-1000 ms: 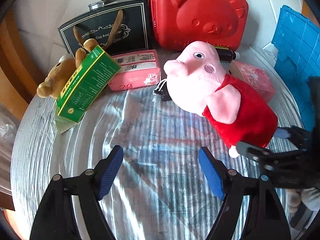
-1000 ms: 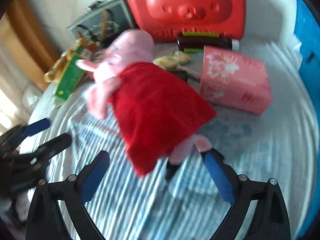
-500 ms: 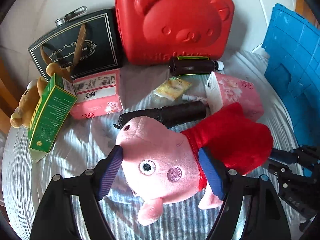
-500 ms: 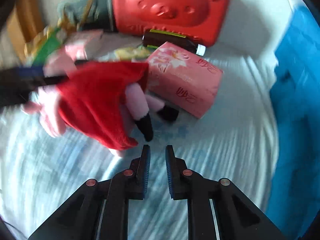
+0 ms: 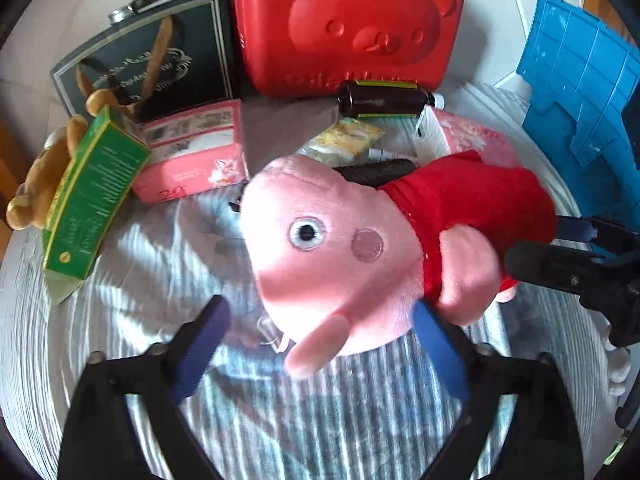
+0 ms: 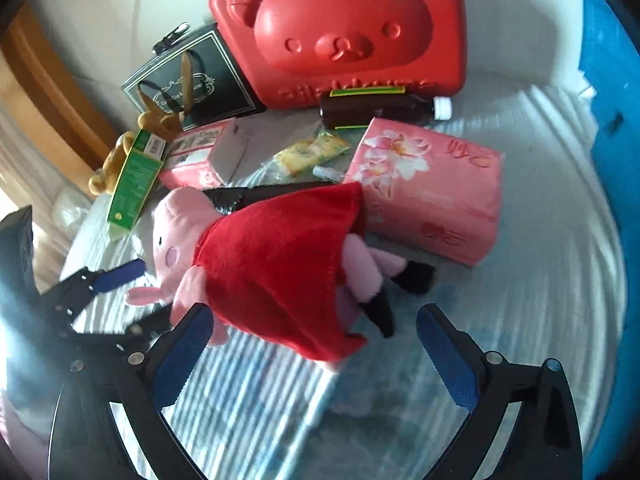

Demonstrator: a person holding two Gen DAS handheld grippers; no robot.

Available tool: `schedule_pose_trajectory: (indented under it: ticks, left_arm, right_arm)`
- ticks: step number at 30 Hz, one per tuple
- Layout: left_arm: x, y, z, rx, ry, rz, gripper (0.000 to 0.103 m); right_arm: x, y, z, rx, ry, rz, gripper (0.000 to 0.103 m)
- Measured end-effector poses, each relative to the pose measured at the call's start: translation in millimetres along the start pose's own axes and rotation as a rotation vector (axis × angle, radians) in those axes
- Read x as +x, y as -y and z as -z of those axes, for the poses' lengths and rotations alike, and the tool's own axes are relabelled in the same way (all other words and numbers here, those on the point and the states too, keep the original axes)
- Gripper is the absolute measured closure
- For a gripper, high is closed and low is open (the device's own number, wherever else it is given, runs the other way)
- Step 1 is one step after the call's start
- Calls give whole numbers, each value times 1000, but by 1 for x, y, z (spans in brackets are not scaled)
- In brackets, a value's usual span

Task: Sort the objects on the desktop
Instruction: 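Grasp the pink pig plush in red dress with both grippers, then carry the pig plush into the blue bin and open both grippers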

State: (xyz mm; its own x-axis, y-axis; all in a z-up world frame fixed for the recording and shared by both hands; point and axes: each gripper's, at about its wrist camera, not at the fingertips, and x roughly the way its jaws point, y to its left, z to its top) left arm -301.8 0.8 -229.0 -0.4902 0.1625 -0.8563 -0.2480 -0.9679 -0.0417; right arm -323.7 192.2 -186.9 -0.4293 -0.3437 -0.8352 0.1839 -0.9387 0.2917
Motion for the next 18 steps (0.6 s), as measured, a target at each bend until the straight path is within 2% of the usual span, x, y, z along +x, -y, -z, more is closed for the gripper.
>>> schedule_pose_trajectory:
  ticks: [2,6,11,13,16,18]
  left_arm:
    - [10,4,-3,18,-10,14,4]
    - [14,6,-9,44,26,3,0]
    - [25,4,-13,24,1,64,0]
    - [27,7,-11,26,-3,82,7]
    - [16,11,-7,36,32,68,17]
    - [5,11,-5,30,49,66,19]
  right_arm:
    - [11,2,-6,5,-20,10,0]
    - [18,6,-12,22,-2,5,0]
    - [31,9,-15,24,-38,-15,0]
    - [34,4,-13,2,-54,-5,0]
    - [22,-6,-10,-27,-25,-11,24]
    - [12,-12,-8,-56,-12,10,28]
